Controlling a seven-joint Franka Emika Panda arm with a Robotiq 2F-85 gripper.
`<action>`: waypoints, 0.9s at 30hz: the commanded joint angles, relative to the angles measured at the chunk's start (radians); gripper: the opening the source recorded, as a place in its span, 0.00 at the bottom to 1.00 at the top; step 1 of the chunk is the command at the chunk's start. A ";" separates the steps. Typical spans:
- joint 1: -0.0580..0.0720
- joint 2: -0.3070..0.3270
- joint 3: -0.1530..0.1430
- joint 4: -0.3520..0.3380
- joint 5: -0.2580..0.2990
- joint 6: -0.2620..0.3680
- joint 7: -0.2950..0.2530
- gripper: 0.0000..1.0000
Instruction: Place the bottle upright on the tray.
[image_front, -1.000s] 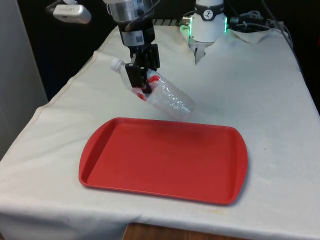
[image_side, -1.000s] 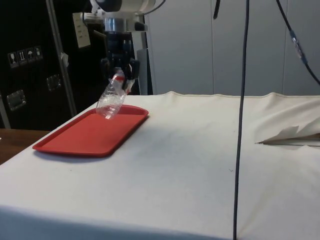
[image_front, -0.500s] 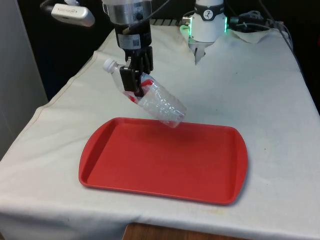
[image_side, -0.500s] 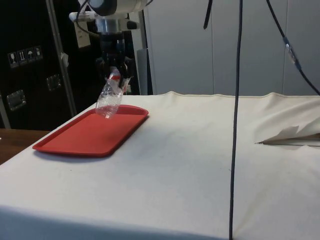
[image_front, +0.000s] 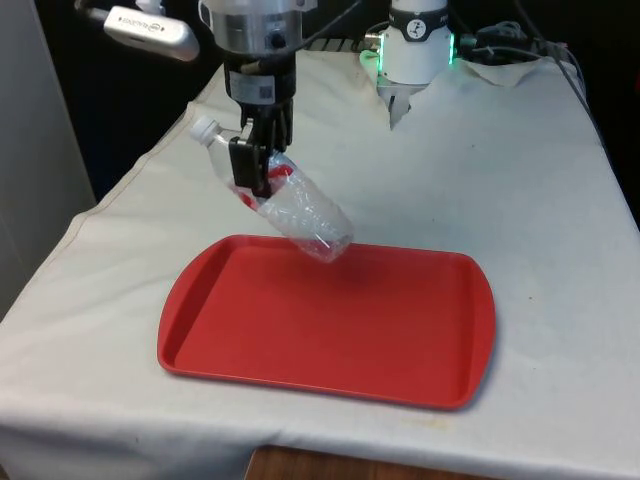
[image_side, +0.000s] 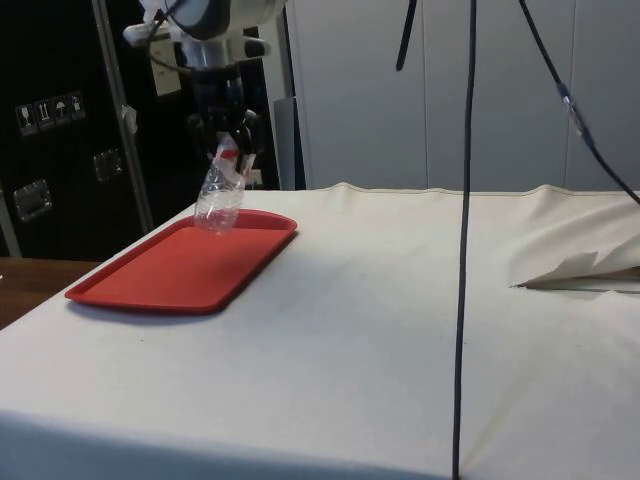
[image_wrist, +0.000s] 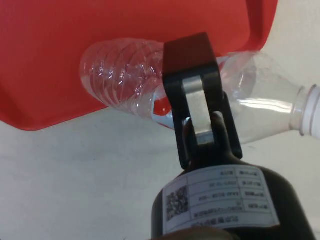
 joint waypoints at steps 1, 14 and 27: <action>0.007 0.008 -0.007 0.012 -0.017 -0.009 0.018 0.15; 0.015 0.037 -0.006 0.059 -0.130 -0.025 0.070 0.15; 0.030 0.075 -0.004 0.124 -0.237 -0.061 0.123 0.15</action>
